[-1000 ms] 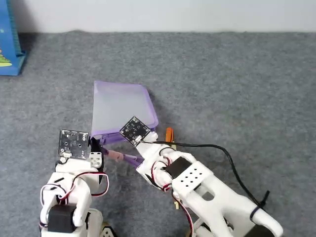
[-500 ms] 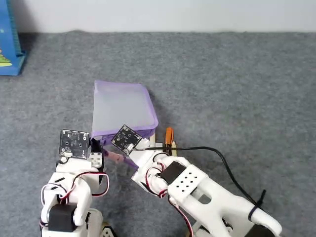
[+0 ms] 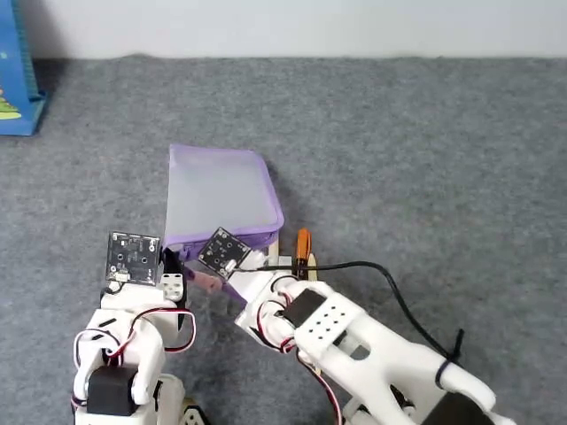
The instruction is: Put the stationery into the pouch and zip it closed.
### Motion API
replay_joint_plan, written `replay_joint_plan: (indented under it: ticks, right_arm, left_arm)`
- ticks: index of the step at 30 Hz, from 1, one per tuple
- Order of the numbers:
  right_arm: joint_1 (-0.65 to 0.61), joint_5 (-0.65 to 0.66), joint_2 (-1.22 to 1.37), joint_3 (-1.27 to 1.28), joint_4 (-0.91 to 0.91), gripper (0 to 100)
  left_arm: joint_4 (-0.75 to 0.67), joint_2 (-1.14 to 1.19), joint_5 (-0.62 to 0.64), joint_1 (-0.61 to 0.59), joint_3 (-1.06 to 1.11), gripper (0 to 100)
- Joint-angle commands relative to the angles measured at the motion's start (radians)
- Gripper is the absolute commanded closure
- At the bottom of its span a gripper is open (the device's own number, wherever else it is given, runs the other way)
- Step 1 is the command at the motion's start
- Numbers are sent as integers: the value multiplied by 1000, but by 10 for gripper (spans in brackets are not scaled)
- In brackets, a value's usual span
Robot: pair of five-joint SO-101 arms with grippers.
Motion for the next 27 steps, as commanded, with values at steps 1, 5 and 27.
replay_joint_plan:
  ticks: [1,5,27]
  right_arm:
    - [16,0,2,-74,-12,831]
    - [71,0,2,-103,-18,977]
    - [486,157,-367,-103,94,991]
  left_arm:
    - [-12,-9,8,-2,-12,989]
    - [-12,-9,8,-2,-12,989]
    - [-12,-9,8,-2,-12,989]
